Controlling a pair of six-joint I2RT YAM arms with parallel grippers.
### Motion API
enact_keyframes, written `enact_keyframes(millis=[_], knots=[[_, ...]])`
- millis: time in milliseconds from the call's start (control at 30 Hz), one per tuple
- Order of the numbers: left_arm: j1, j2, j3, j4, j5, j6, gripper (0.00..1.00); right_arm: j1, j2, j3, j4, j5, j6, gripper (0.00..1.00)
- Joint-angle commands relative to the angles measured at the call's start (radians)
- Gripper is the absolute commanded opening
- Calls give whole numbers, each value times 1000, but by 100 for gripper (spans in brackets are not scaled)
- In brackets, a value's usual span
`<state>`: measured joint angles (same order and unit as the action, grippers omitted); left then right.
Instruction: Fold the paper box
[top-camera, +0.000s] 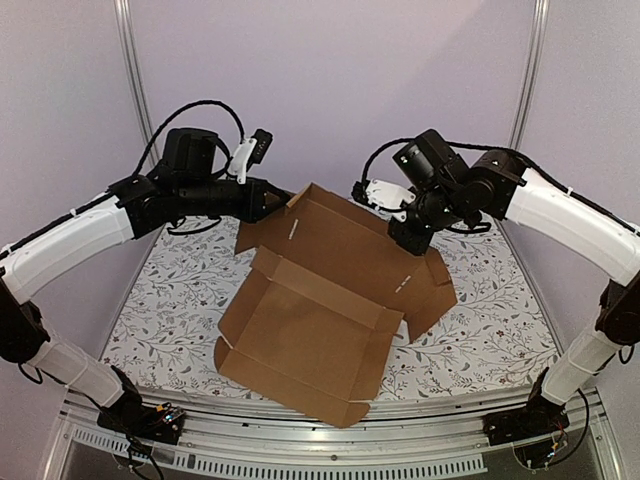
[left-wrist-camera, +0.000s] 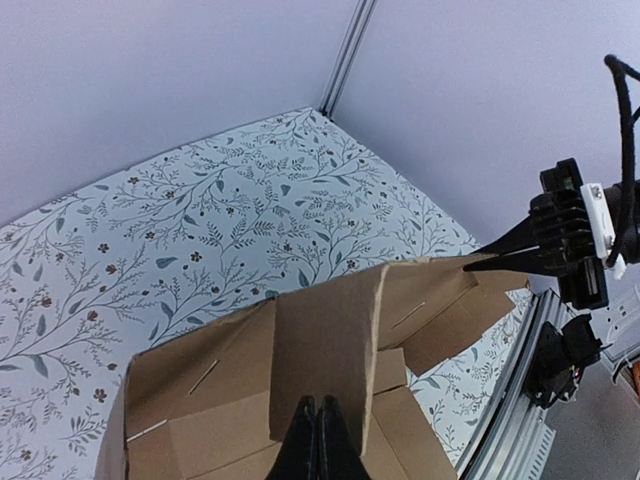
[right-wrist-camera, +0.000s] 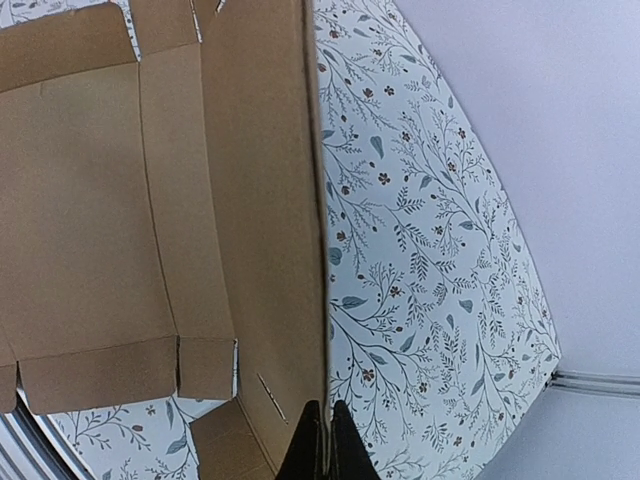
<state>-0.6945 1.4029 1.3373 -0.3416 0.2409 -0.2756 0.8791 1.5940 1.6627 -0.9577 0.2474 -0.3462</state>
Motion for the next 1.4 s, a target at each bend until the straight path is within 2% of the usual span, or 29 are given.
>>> enact_keyframes(millis=[0,833,1367], knots=[[-22,7,32,-71,-19,27,0,9,18,37,20,46,43,0],[-68,126,129,-89,-23,26,0,28,17,-4,71,23,79,0],[-71,190,107,87,65,-31,0,52,-10,-55,99,-13,87,0]])
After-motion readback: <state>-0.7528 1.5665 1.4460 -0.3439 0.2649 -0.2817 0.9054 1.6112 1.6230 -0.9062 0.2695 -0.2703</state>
